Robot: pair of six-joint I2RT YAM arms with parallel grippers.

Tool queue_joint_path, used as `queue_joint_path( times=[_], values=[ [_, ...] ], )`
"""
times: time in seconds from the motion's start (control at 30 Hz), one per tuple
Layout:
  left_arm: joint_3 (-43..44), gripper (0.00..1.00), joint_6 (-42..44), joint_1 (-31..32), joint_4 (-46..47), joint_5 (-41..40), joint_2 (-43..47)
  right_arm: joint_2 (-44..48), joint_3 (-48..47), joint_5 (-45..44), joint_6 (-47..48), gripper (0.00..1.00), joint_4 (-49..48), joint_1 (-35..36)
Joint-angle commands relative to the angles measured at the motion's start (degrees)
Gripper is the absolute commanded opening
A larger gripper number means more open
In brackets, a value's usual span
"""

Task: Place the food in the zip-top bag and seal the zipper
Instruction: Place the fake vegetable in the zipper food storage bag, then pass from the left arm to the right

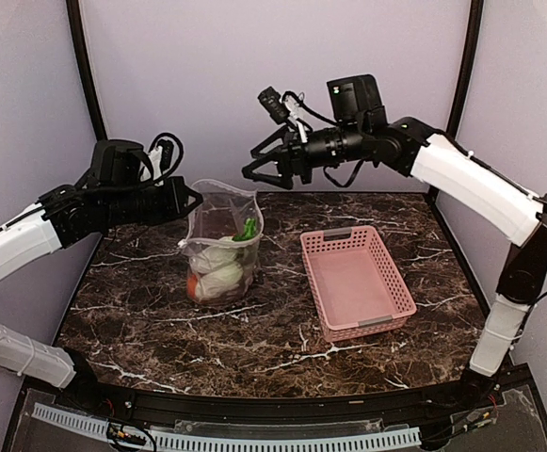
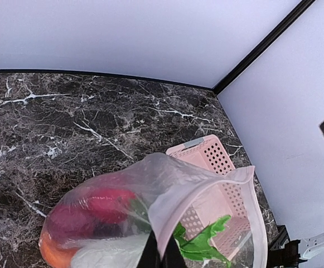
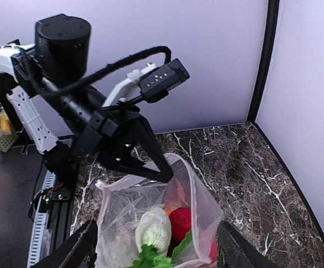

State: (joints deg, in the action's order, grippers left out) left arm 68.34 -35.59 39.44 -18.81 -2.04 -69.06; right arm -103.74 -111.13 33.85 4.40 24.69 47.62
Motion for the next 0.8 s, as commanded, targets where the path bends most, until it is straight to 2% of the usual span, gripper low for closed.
queue_joint_path(
  times=[0.0,0.07,0.13,0.3,0.6,0.67,0.77],
  values=[
    [-1.11,0.01,4.94,0.1,0.84,-0.41,3.32,5.44,0.1,10.76,25.58,0.67,16.23,0.38],
    [-0.86,0.01,6.47,0.12,-0.6,0.16,3.33,5.0,-1.29,7.43,35.86,0.67,24.88,2.92],
    [-1.21,0.01,7.97,0.11,-0.53,2.63,3.27,4.89,0.67,-1.49,39.97,0.67,25.91,6.99],
    [-1.05,0.01,10.35,0.13,-0.57,10.14,1.72,2.47,2.06,-14.16,42.66,0.67,23.47,12.57],
    [-0.48,0.01,12.78,0.15,-2.43,12.39,1.04,-4.72,-0.2,-25.38,43.42,0.65,26.83,16.79],
    [-0.44,0.01,12.97,0.16,-2.41,12.49,0.96,-5.88,-0.88,-27.65,42.83,0.55,26.94,16.95],
    [-0.36,0.01,13.55,0.13,-2.46,12.88,0.86,-6.17,-2.14,-29.08,42.04,0.2,26.17,16.92]
  ],
)
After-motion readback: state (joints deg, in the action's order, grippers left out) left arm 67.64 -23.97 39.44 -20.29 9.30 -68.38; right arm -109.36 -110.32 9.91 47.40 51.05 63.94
